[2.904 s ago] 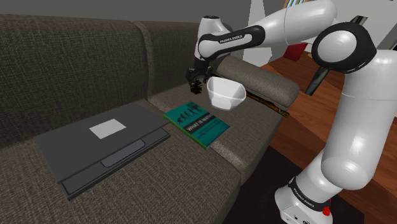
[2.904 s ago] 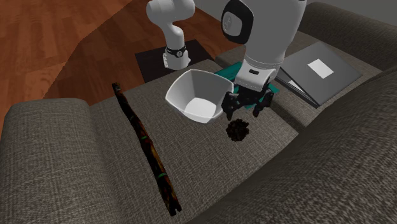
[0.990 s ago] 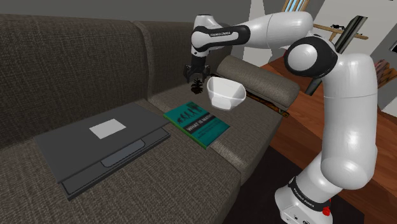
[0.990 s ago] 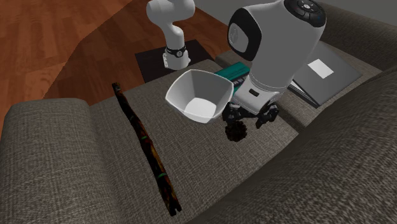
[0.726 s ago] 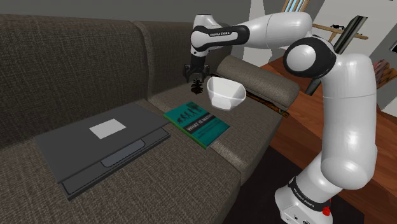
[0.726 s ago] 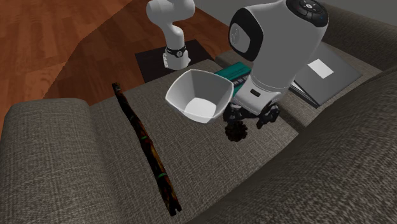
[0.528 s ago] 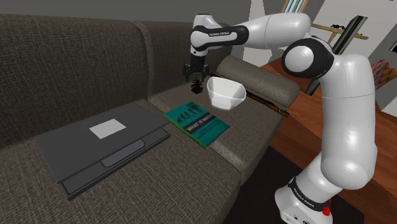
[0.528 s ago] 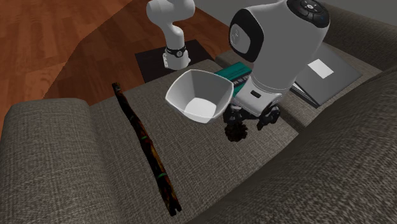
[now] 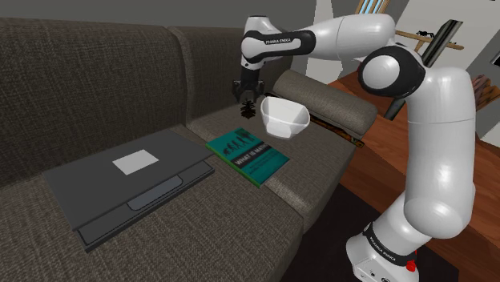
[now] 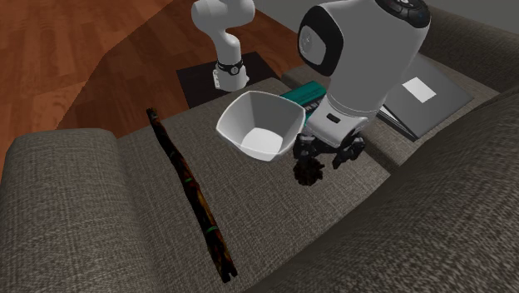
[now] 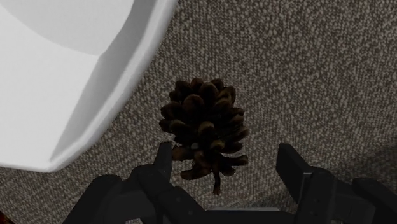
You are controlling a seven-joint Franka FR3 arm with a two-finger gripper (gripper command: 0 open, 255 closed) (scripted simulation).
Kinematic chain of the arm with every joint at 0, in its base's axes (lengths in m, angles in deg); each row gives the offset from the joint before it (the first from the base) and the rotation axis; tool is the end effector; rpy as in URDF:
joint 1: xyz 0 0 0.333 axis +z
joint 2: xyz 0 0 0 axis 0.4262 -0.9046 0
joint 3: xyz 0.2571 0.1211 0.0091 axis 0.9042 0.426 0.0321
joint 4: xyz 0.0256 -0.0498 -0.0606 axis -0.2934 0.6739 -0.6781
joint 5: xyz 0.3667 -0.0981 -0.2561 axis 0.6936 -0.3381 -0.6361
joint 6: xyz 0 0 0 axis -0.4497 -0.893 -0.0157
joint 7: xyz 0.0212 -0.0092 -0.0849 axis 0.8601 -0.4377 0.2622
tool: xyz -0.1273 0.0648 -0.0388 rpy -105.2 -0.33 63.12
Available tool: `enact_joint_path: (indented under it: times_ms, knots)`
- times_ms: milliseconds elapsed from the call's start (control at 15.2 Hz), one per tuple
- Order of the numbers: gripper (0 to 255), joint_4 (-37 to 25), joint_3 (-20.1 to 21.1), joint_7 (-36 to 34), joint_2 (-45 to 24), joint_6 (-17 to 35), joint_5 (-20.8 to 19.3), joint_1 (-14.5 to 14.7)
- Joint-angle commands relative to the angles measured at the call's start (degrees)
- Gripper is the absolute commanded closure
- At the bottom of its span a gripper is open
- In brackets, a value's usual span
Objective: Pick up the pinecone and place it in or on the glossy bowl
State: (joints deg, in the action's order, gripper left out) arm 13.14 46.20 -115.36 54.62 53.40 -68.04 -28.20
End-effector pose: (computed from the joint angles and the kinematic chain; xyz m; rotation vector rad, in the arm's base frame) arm 0.7640 -0.0108 0.3060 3.0149 -0.6489 -0.0054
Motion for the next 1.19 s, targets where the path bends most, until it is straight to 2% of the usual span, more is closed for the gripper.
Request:
enact_joint_path:
  times_ms: [0, 1122]
  knots:
    - [255, 0.40, 0.36, 0.05, -0.31, -1.04, 0.37, 0.23]
    - [255, -11.88, 0.45, 0.75, 0.21, -13.81, 0.58, 0.54]
